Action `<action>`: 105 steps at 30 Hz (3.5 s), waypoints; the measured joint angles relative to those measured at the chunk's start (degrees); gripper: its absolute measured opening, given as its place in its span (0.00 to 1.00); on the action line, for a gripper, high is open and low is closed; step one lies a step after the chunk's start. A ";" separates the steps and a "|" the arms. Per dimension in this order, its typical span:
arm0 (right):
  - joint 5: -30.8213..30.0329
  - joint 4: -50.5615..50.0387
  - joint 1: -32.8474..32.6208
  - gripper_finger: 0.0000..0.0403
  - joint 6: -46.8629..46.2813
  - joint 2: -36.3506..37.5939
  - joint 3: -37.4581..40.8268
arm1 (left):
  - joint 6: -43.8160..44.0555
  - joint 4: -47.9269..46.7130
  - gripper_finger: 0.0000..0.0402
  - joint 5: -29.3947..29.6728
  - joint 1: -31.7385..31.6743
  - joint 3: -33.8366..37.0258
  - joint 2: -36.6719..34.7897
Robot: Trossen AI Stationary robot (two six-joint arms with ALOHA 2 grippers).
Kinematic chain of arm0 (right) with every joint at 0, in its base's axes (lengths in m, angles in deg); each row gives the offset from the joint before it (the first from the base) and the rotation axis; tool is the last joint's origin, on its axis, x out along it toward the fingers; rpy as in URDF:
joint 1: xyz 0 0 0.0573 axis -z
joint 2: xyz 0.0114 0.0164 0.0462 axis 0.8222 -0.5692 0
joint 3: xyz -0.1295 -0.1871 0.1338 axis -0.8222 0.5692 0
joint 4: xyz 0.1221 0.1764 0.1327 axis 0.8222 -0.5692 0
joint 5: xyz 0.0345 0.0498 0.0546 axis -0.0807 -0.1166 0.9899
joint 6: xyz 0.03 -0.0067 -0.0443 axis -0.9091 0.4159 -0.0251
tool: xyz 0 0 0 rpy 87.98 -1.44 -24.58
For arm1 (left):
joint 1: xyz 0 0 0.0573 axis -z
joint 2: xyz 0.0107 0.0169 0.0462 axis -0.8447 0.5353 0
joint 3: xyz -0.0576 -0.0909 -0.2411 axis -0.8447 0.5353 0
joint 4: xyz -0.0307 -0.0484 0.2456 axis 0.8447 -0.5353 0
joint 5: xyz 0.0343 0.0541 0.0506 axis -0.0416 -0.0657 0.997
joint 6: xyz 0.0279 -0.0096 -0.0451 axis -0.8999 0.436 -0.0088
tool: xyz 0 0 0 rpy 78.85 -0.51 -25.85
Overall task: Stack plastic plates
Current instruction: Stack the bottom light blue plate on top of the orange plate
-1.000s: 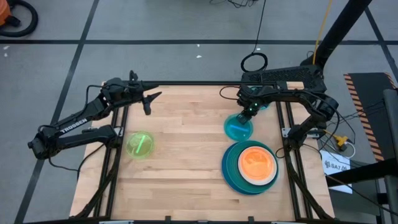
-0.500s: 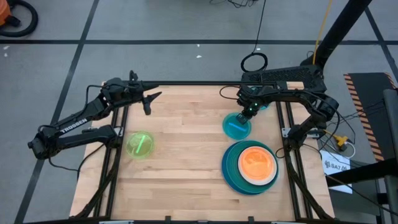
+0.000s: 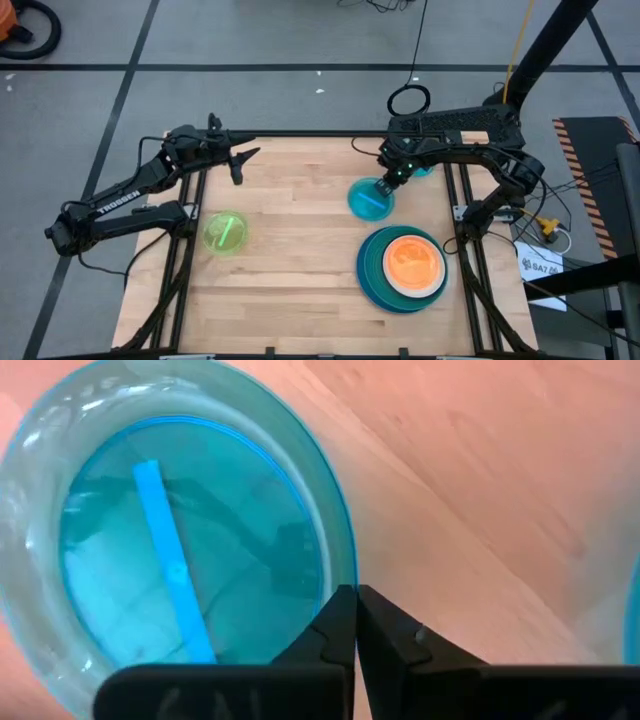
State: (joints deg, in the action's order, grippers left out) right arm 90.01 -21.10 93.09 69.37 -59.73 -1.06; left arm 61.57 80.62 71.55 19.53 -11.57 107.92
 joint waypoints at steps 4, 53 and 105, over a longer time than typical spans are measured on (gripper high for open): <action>0.94 1.44 0.00 0.00 -0.30 0.00 0.00 | -0.02 0.00 0.42 0.00 0.00 0.00 0.00; 25.91 -4.27 -22.94 0.00 -6.18 -0.02 -17.44 | -0.39 -0.15 0.42 0.00 0.00 0.00 0.00; 1.65 -42.10 -38.91 0.00 -26.04 26.45 -14.77 | -0.22 -0.22 0.42 0.00 0.00 0.00 0.00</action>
State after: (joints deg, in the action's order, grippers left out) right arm 91.67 -63.20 54.18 43.33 -33.28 -15.84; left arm 61.36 80.40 71.55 19.53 -11.57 107.92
